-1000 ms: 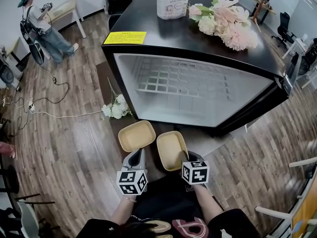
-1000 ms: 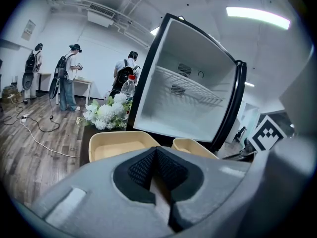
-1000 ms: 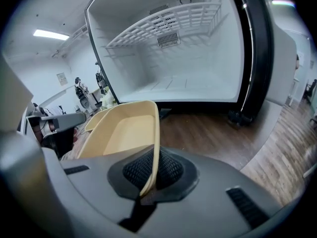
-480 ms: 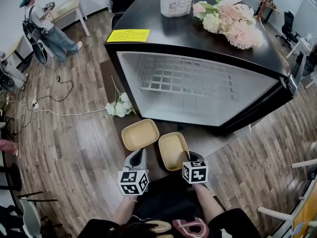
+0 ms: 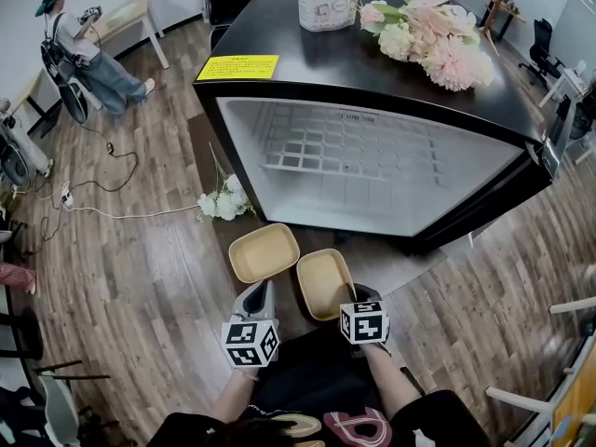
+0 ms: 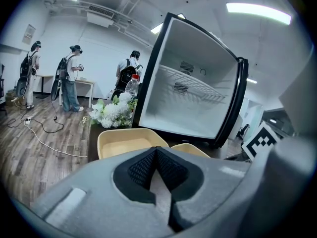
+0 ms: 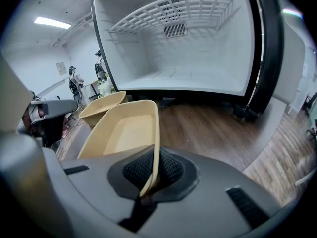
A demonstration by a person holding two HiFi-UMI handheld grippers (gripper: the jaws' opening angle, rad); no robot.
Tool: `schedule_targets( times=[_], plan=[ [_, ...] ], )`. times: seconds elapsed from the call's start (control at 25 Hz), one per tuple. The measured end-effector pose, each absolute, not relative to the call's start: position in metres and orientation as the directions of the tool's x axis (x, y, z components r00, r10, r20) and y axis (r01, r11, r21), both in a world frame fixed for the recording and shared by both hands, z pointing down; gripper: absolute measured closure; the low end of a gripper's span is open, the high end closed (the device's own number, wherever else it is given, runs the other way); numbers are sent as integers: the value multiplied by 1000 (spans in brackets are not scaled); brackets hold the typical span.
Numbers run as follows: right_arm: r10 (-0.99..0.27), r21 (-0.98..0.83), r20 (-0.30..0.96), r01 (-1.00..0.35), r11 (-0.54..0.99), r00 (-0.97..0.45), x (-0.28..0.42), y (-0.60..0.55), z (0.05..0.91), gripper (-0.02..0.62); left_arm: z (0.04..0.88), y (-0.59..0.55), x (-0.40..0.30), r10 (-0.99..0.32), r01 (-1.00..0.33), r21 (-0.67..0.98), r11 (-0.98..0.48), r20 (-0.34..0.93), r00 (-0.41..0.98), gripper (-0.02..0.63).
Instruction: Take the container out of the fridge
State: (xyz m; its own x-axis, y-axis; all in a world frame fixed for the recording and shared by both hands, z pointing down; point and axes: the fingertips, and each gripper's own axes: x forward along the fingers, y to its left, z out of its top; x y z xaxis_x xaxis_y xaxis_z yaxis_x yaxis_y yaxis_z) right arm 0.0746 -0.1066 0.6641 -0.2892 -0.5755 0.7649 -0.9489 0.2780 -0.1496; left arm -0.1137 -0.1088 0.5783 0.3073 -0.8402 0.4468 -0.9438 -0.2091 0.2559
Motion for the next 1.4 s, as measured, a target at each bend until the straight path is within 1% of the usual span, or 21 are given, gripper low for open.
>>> schedule_targets(
  times=[0.48,0.72,0.84,0.92,1.04,1.24,1.4],
  plan=[
    [-569,-131,772,-947,294,-283,75,-108,665,580,580,-113,-106,-835,-942,247,-227,448,319,598],
    [-564,-158,775,-951,267,-287,80,-109,666,545,580,-113,-103,-834,-942,245,-230,449,320,598],
    [-553,-202,770,-943,264,-319,77,-108,665,513,579,-114,-102,-834,-943,235,-235,449,320,598],
    [-543,-242,762,-933,266,-352,74,-107,662,464,578,-115,-100,-834,-942,237,-238,447,323,598],
    [-537,-265,753,-923,280,-379,71,-107,658,425,578,-116,-99,-834,-941,241,-240,444,326,598],
    [-576,-322,695,-902,288,-432,69,-114,637,344,572,-118,-97,-840,-937,251,-242,428,332,598],
    [-605,-348,642,-882,318,-471,67,-121,616,298,566,-121,-94,-847,-934,257,-248,410,338,598]
  ],
)
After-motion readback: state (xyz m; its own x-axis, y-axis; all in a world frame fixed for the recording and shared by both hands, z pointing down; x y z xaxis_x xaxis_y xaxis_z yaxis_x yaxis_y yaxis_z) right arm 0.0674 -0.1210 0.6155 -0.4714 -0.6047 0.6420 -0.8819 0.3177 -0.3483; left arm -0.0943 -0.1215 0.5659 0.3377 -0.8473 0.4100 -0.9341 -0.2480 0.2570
